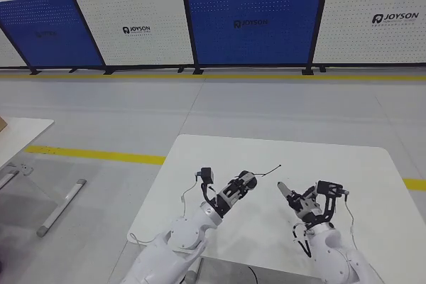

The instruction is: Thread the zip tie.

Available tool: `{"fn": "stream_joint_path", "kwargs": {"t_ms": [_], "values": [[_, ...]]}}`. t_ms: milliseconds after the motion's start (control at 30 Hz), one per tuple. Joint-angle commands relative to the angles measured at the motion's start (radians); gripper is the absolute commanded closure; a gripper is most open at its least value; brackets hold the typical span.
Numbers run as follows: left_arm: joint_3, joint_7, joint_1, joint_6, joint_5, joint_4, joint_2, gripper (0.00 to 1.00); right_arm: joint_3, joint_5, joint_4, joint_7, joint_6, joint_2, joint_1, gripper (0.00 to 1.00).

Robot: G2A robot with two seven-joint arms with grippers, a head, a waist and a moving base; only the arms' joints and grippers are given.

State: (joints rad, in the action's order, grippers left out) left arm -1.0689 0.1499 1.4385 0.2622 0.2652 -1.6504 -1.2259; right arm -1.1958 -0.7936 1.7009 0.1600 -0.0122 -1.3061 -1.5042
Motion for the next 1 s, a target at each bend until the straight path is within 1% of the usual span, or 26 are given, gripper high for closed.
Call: {"fn": "stream_joint_path", "kwargs": {"t_ms": [0, 33, 67, 300, 367, 400, 467, 533, 600, 800, 900, 967], "values": [[-0.003, 0.012, 0.006, -0.006, 0.006, -0.012, 0.001, 1.0, 0.0, -0.05, -0.006, 0.037, 0.035, 0.005, 0.008, 0.0], [-0.003, 0.017, 0.007, -0.01, 0.011, -0.017, 0.001, 1.0, -0.002, -0.08, -0.008, 0.053, 0.048, 0.008, 0.012, 0.0], [-0.003, 0.019, 0.008, -0.012, 0.013, -0.018, 0.001, 1.0, -0.01, -0.114, -0.003, 0.028, 0.034, 0.01, 0.01, 0.0], [-0.003, 0.019, 0.008, -0.012, 0.013, -0.018, 0.001, 1.0, -0.011, -0.12, -0.002, 0.018, 0.03, 0.01, 0.008, 0.0], [-0.003, 0.019, 0.008, -0.012, 0.013, -0.018, 0.001, 1.0, 0.001, -0.114, -0.012, 0.063, 0.064, 0.011, 0.009, 0.0], [-0.001, 0.017, 0.008, -0.015, 0.011, -0.02, 0.001, 1.0, 0.003, -0.128, -0.015, 0.064, 0.074, 0.012, 0.014, 0.0], [0.002, 0.014, 0.01, -0.018, 0.007, -0.024, 0.0, 1.0, 0.018, -0.146, -0.025, 0.089, 0.112, 0.013, 0.02, 0.0], [0.003, 0.013, 0.011, -0.019, 0.005, -0.028, 0.0, 1.0, 0.022, -0.128, -0.036, 0.123, 0.161, 0.015, 0.028, 0.0], [-0.001, 0.003, 0.012, -0.018, 0.006, -0.03, -0.001, 1.0, 0.012, -0.129, -0.036, 0.114, 0.154, 0.016, 0.031, 0.0], [-0.001, 0.003, 0.012, -0.018, 0.006, -0.03, -0.001, 1.0, 0.012, -0.13, -0.036, 0.113, 0.153, 0.016, 0.03, 0.0], [-0.001, 0.003, 0.012, -0.018, 0.006, -0.03, -0.001, 1.0, 0.019, -0.155, -0.039, 0.11, 0.156, 0.017, 0.033, 0.0], [0.004, 0.009, 0.01, -0.027, -0.004, -0.034, -0.001, 1.0, 0.025, -0.161, -0.034, 0.083, 0.162, 0.016, 0.034, 0.0]]}}
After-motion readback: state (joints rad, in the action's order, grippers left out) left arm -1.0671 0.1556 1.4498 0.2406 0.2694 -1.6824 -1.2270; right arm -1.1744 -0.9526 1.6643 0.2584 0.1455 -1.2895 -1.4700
